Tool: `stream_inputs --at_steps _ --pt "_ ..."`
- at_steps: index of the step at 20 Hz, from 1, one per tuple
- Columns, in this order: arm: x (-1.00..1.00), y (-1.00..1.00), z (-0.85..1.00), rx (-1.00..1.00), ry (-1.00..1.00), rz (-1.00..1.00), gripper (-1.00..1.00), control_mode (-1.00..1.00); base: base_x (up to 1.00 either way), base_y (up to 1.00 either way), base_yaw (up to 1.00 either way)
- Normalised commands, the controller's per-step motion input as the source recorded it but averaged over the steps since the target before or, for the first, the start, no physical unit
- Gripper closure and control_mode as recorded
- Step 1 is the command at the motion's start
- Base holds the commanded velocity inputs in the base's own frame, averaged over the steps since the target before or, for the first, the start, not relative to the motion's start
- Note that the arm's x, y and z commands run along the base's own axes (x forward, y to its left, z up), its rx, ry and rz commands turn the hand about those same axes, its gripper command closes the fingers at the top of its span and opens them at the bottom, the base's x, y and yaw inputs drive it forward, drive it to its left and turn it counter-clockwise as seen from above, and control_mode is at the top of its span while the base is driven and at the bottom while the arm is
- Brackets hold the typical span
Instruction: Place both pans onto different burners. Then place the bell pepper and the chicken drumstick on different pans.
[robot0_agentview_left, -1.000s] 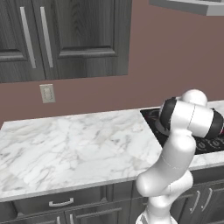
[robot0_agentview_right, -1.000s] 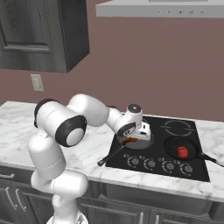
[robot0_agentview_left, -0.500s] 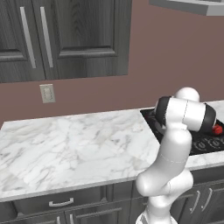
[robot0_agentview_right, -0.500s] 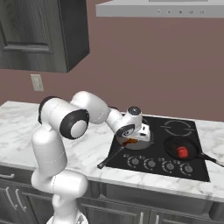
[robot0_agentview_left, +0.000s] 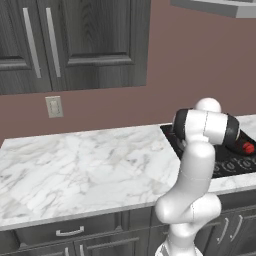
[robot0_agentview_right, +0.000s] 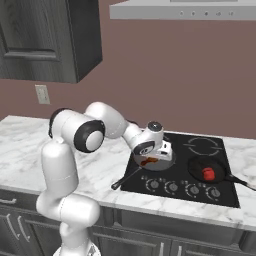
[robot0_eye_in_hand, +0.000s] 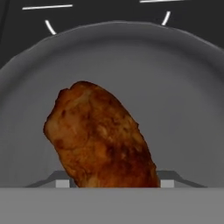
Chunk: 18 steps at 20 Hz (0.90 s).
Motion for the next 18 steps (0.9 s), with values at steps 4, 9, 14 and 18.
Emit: stream_inputs --at_steps 4,9,14,18 --pt "0.04 0.0 0.0 0.0 0.03 0.0 -1.0 -1.0 0.0 0.0 0.0" --pt "0.0 -0.07 0.26 0.0 0.01 0.0 -1.0 -1.0 0.0 0.0 0.0" --pt "-0.26 -0.01 0.54 0.0 0.0 0.0 -1.0 -1.0 0.0 0.0 0.0" --pt "-0.5 0.0 0.38 0.0 0.0 0.0 -1.0 -1.0 0.0 0.0 0.0"
